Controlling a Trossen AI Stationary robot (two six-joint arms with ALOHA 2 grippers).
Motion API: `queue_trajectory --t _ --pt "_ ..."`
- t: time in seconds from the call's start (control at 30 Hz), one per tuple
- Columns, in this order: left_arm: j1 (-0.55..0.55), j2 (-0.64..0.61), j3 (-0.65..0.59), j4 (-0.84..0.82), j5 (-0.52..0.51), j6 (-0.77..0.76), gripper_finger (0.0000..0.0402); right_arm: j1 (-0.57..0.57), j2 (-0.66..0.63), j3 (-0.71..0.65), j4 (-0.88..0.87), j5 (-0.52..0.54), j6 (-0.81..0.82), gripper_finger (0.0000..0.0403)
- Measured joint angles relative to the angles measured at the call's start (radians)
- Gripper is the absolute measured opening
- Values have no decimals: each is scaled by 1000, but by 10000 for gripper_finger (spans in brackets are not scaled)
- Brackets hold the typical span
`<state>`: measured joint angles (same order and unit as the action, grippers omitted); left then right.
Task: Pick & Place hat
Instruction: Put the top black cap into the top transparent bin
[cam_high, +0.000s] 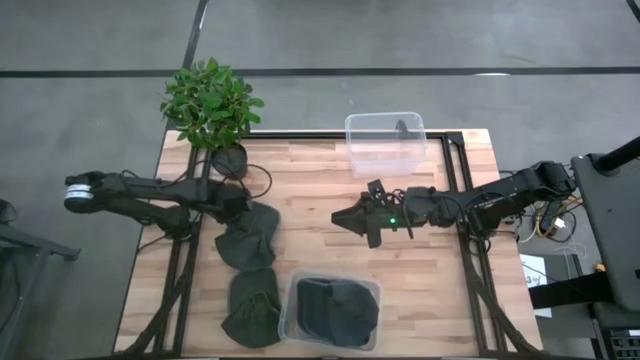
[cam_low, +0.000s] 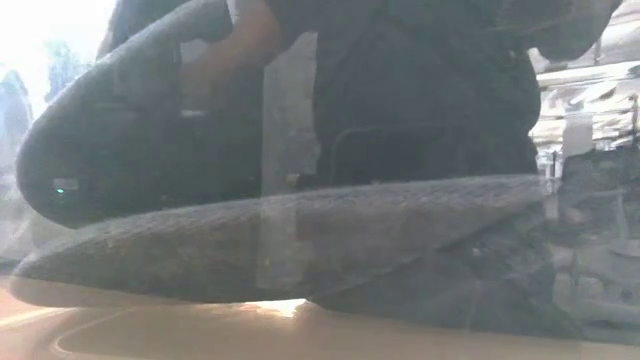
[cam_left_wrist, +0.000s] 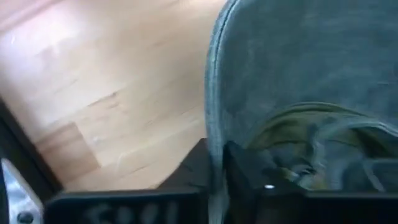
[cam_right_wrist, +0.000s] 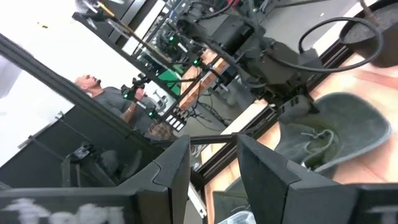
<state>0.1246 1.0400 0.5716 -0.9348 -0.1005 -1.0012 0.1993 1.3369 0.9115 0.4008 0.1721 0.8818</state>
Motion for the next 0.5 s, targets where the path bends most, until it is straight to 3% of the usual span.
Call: queue_trajectory --t 0.23,0.5 --pt "0 -12 101 -8 -36 143 7 -9 0 0 0 12 -3 127" --pt "0 -22 343 -22 -13 339 6 -22 -4 0 0 -41 -2 127"
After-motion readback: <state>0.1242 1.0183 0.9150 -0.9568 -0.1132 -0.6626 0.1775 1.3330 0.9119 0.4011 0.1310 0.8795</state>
